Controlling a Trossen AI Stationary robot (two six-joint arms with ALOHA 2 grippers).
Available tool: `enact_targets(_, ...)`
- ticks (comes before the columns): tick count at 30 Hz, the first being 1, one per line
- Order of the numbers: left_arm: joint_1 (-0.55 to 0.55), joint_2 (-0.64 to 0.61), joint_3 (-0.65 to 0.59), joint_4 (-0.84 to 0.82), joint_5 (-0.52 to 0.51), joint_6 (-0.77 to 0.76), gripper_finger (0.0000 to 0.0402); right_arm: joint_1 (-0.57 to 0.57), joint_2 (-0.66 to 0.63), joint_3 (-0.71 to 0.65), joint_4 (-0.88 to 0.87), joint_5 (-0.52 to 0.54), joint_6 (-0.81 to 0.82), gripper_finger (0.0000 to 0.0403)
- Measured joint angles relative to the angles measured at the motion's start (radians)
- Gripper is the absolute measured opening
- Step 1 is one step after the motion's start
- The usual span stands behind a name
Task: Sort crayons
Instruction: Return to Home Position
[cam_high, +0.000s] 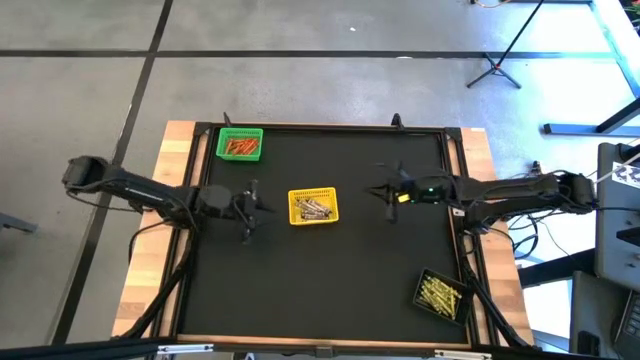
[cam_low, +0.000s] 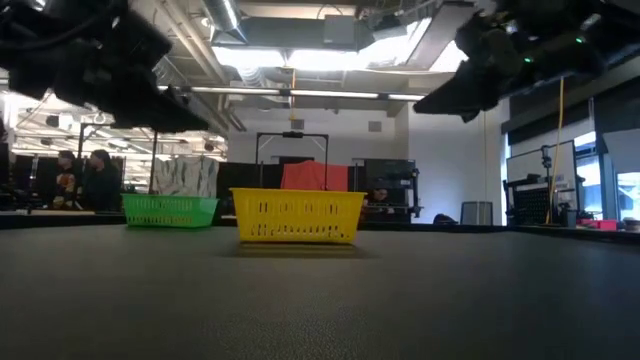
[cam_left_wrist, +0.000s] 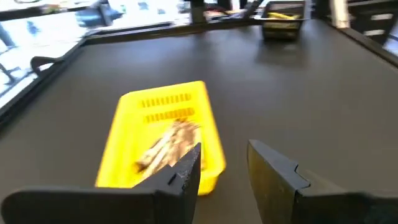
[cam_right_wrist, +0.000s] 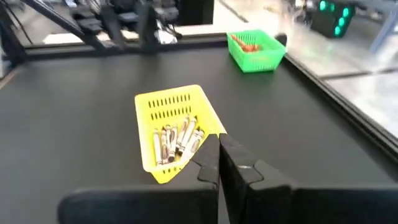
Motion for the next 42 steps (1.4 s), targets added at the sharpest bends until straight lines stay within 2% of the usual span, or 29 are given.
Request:
enact_targets(6,0.091,-0.213,-0.131,-0.003,-0.011,-0.004,0.0114,-0.014,-0.127,-0.128,0.136,-0.02,-0.007,0.0005)
enact_targets(11,0.129,-0.36,-0.206,-0.022,-0.074,-0.005,0.0114,-0.012,-0.23,-0.223,0.213,-0.017,-0.001,0.0005)
enact_targets(19,0.139,-0.507,-0.208,-0.217,-0.083,-0.028,0.0114,-0.012,-0.414,-0.341,0.199,0.02,0.045,0.0005)
enact_targets(24,0.139,-0.591,-0.208,-0.317,-0.088,-0.054,0.0114,-0.012,-0.545,-0.364,0.049,0.026,0.089,0.0005)
enact_targets(31,0.139,-0.728,-0.208,-0.368,-0.087,-0.064,0.0114,-0.012,-0.752,-0.364,-0.165,0.064,0.096,0.0005)
enact_targets(39,0.139,-0.848,-0.208,-0.367,-0.085,-0.06,0.0114,-0.012,-0.952,-0.449,-0.206,0.061,0.098,0.0005)
enact_targets(42,0.139,-0.9,-0.208,-0.367,-0.072,-0.055,0.0114,-0.012,-0.982,-0.447,-0.215,0.007,0.09,0.0005)
